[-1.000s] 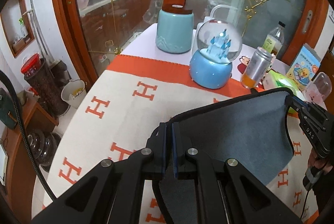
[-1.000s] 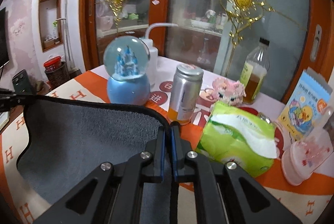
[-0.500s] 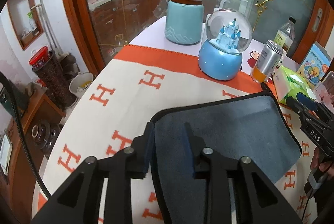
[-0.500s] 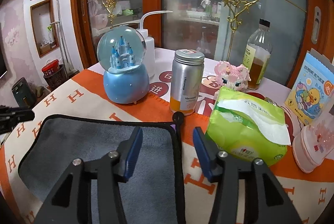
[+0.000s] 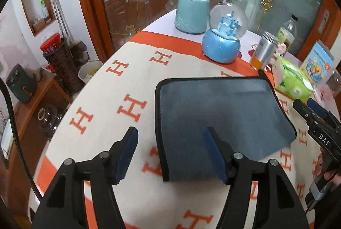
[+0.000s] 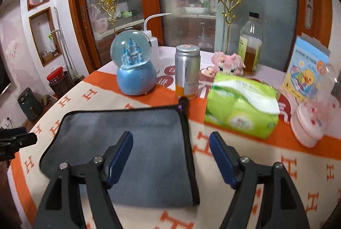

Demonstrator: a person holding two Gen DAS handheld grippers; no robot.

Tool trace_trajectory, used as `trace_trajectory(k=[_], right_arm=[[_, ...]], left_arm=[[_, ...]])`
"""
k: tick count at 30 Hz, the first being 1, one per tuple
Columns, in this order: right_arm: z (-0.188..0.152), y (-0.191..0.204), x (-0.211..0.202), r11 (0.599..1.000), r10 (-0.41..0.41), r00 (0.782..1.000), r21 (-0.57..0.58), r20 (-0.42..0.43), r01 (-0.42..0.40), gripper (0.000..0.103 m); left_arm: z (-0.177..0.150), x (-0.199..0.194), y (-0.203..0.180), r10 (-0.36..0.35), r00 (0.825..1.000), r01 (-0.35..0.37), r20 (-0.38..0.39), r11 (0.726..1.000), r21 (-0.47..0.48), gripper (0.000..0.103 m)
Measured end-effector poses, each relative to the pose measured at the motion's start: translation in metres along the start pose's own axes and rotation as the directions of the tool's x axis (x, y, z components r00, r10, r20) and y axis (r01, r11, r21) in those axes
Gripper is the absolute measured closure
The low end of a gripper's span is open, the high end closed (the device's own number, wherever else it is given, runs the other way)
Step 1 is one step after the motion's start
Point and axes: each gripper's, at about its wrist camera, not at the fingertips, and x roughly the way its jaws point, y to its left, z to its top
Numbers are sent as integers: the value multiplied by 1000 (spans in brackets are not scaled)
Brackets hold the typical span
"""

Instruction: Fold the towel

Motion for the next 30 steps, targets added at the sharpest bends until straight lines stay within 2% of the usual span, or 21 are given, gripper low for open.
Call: trace_trajectory(k=[2,7,16,22,30], right_arm=[[-10,-1,-7,1000,-5,1000,10,-17,5,27],[-34,1,-30,999,-14,999,37,-51,16,26],[-78,3,-82,994,-33,992,102,-119,45,20],[-108,1,-127,982,-70,985,160,-158,96,14],[-137,1,-182,960,-121,970,222,-212,169,12]], left_arm=[[-9,-11,-3,3,1000,-3,10,1000,12,27],[-32,-36,-10,-33,999,33,18,999,22,26],[-72,-68,-15,-101,994,102,-36,995,17,26],[-94,-85,-22,-137,988,143,-73,986,83,25],[-112,-114,-31,-206,974,220,-97,962,163,24]])
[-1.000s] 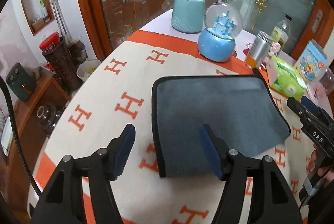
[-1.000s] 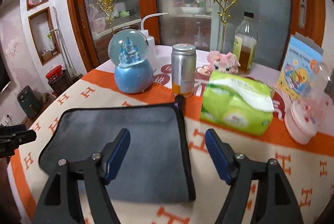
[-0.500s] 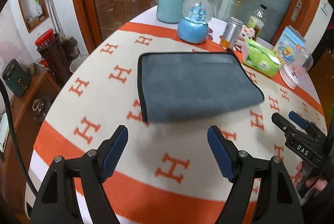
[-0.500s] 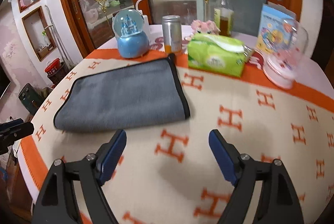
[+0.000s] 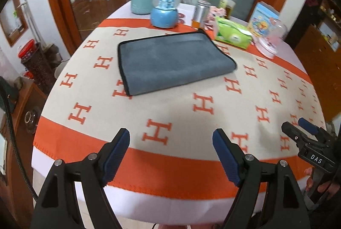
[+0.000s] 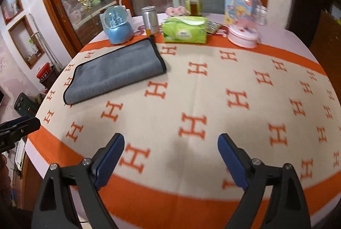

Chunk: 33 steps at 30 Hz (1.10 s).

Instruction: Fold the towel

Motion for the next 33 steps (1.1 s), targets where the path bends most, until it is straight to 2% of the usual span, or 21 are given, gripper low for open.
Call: trace_trajectory(k=[2,6,17,19,20,26,33], right_arm=[[-8,-2,-12,999,-18,1000,28,-13,18,8],[-21,-3,-38,997,-32,999,67,-16,33,7],[-34,11,-106,991,-69,997,117,29,66,1],[-36,12,-114,990,-69,997,123,35,64,0],[-37,14,-118,990,-75,997,121,36,70,0],[-40,15,-136,987,-92,995,135,44,86,0],[-45,19,-151,983,-113,992,153,64,103,0]], left_arm=[[-3,-6,-4,-12,1000,13,-5,1000,15,19],[-6,-21,-9,-23,1000,23,-6,999,25,19],[-11,-67,-29,-55,997,51,45,995,82,13],[-12,-74,-38,-47,997,41,62,993,107,4],[-13,-77,-42,-43,997,34,71,992,118,3],[-18,-91,-66,-32,993,12,112,985,173,2],[-20,-113,-77,9,987,-39,163,982,182,2]])
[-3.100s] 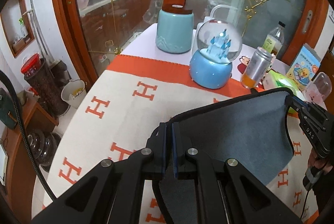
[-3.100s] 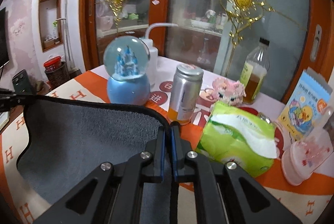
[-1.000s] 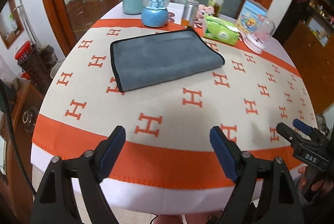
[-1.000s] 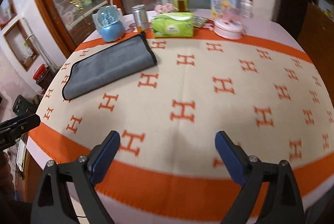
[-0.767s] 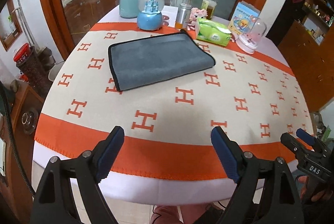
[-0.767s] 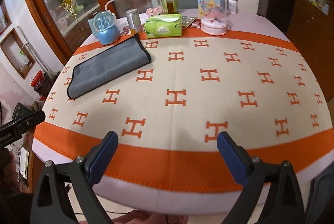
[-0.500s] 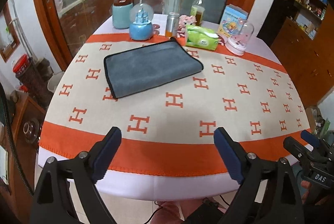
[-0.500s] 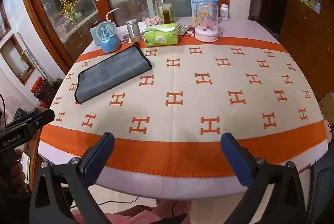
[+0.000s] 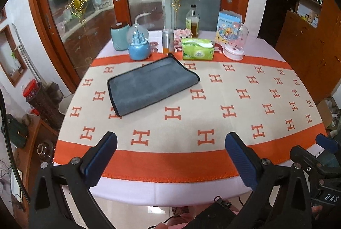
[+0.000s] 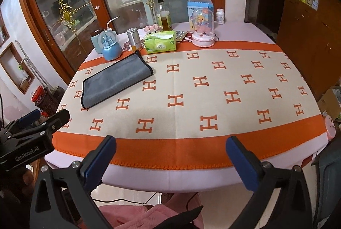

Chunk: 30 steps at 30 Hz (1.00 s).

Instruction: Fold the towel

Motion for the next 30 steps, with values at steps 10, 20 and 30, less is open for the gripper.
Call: trace_trajectory(k=[10,20,30], right_arm=[[-3,6,-21,999,-40,996,0,79,40,0],[-4,18,-26,1000,-17,994,-23,107,20,0],[-3,16,-25,1000,-14,994,-22,106,16,0]], left_arm=[[-1,-22,-2,65,996,-65,56,998,-1,1],[-3,-29,-5,90,991,-91,100,996,5,1],[-4,-31,-8,92,989,-94,114,996,11,1]])
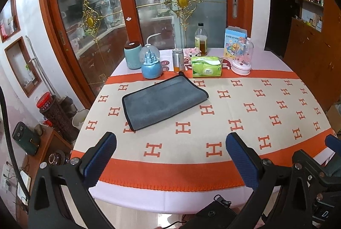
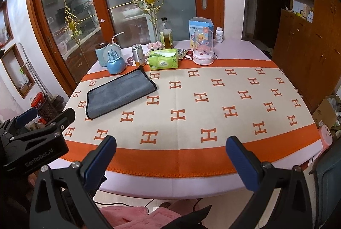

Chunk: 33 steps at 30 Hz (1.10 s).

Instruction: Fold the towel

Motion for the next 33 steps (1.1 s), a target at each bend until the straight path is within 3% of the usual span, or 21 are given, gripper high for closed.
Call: trace_trajectory(k=[33], right_arm=[[-9,-15,5,999,-13,999,38,-43,15,0]], left_arm=[[-4,-3,-12,-10,1000,10,-10,1000,15,1]])
